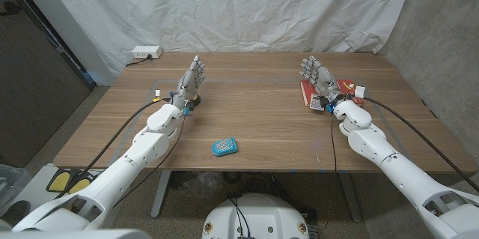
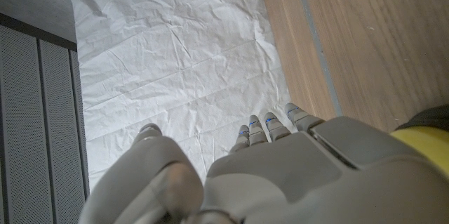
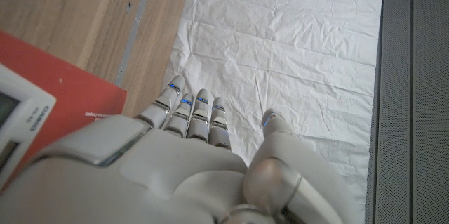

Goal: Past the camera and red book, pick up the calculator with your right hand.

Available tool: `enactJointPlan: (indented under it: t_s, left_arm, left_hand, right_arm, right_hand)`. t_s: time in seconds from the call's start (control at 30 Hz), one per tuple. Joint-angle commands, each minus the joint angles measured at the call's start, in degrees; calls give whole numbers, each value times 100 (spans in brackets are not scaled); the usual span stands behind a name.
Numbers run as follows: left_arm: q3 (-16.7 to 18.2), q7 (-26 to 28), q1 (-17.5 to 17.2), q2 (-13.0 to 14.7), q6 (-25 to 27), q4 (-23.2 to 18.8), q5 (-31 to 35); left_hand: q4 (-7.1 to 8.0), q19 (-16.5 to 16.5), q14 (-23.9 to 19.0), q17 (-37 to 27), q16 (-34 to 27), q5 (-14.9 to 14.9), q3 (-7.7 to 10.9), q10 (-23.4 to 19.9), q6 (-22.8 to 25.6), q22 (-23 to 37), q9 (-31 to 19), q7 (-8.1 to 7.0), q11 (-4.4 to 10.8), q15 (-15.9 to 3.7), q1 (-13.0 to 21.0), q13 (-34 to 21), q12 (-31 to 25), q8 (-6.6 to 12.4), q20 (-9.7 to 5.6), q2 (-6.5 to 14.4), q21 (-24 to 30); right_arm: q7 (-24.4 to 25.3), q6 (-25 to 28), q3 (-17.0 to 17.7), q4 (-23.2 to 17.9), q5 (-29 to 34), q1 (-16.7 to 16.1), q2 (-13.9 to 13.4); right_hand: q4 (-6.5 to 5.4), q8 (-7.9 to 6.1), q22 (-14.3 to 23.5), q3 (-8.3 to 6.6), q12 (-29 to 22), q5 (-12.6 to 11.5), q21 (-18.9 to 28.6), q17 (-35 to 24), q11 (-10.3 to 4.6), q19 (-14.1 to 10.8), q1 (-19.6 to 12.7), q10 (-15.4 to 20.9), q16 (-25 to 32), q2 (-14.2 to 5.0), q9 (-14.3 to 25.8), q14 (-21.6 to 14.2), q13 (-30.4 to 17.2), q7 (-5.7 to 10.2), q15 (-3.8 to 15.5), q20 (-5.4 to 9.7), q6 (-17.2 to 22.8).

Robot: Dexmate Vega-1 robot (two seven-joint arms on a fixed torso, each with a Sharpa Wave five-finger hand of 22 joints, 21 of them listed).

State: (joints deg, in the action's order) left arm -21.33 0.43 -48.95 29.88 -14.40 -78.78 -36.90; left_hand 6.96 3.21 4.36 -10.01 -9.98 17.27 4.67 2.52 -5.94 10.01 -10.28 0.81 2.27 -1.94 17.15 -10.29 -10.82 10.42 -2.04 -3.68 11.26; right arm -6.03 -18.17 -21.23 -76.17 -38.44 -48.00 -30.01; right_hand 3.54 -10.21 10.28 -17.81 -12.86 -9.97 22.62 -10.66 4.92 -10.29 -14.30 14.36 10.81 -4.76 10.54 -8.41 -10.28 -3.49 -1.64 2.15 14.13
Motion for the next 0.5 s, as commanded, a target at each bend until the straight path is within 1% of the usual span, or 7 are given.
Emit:
enactJointPlan:
  t_s: [0.03,0.17,0.23,0.27,0.33,0.47,0.5]
  left_arm:
    - [-103,120,104,77,374,-275,83]
    - [-169,132,163,73,474,-310,134]
    - [-188,180,163,48,510,-323,146]
    - [-185,114,175,17,487,-283,91]
    - [-190,148,173,-19,438,-270,114]
    - [-227,168,188,-4,466,-303,176]
    - [-243,93,215,-16,450,-258,159]
  left_hand:
    - [5,59,7,-21,-52,41,-16,-20,-8,11,-17,9,44,-13,56,-9,-37,54,-499,23,28]
    - [2,66,7,-21,-53,48,-16,-15,-5,11,-17,16,35,-11,63,-9,-35,56,-489,31,24]
    - [0,67,7,-21,-53,52,-17,-22,-4,11,-18,11,32,-6,67,-9,-39,56,-486,35,23]
    - [-1,67,6,-21,-53,53,-17,-22,-4,11,-18,11,32,-5,69,-9,-39,57,-487,36,23]
    - [-3,68,9,-21,-52,57,-17,-21,-4,11,-18,15,33,-2,74,-9,-38,57,-486,42,22]
    - [-7,70,12,-21,-52,64,-16,-24,-1,12,-18,13,30,6,83,-9,-40,58,-478,51,20]
    - [-8,72,12,-21,-52,66,-15,-20,1,12,-18,12,29,4,86,-10,-39,59,-473,55,19]
  right_arm:
    - [-242,-195,30,112,-63,-26,2]
    - [-194,-139,61,-116,-55,-142,-113]
    - [-189,-144,87,-223,-81,-215,-150]
    - [-190,-143,101,-279,-100,-254,-170]
    - [-165,-154,123,-399,-99,-338,-216]
    - [-84,-165,164,-659,-60,-514,-329]
    - [-26,-175,190,-787,-30,-601,-384]
  right_hand:
    - [22,-61,12,-29,-16,-31,-6,7,1,-22,-90,58,20,0,30,-59,-28,-11,4,93,35]
    - [40,-68,12,-42,-22,-34,-14,13,5,-28,-114,83,22,-10,31,-75,-29,-4,4,86,46]
    - [47,-73,12,-50,-18,-34,-20,14,-25,-30,-125,81,25,-20,31,-87,-30,0,2,80,52]
    - [52,-75,13,-53,-18,-33,-22,16,-33,-34,-131,84,25,-21,31,-91,-30,0,7,78,56]
    - [59,-76,13,-58,-20,-34,-25,17,-32,-38,-141,92,25,-26,31,-96,-30,2,9,80,56]
    - [77,-78,13,-70,-19,-34,-31,22,-31,-44,-166,98,23,-34,32,-101,-31,25,15,79,54]
    - [83,-78,13,-73,-19,-34,-32,23,-35,-47,-174,100,23,-36,32,-105,-31,26,15,77,53]
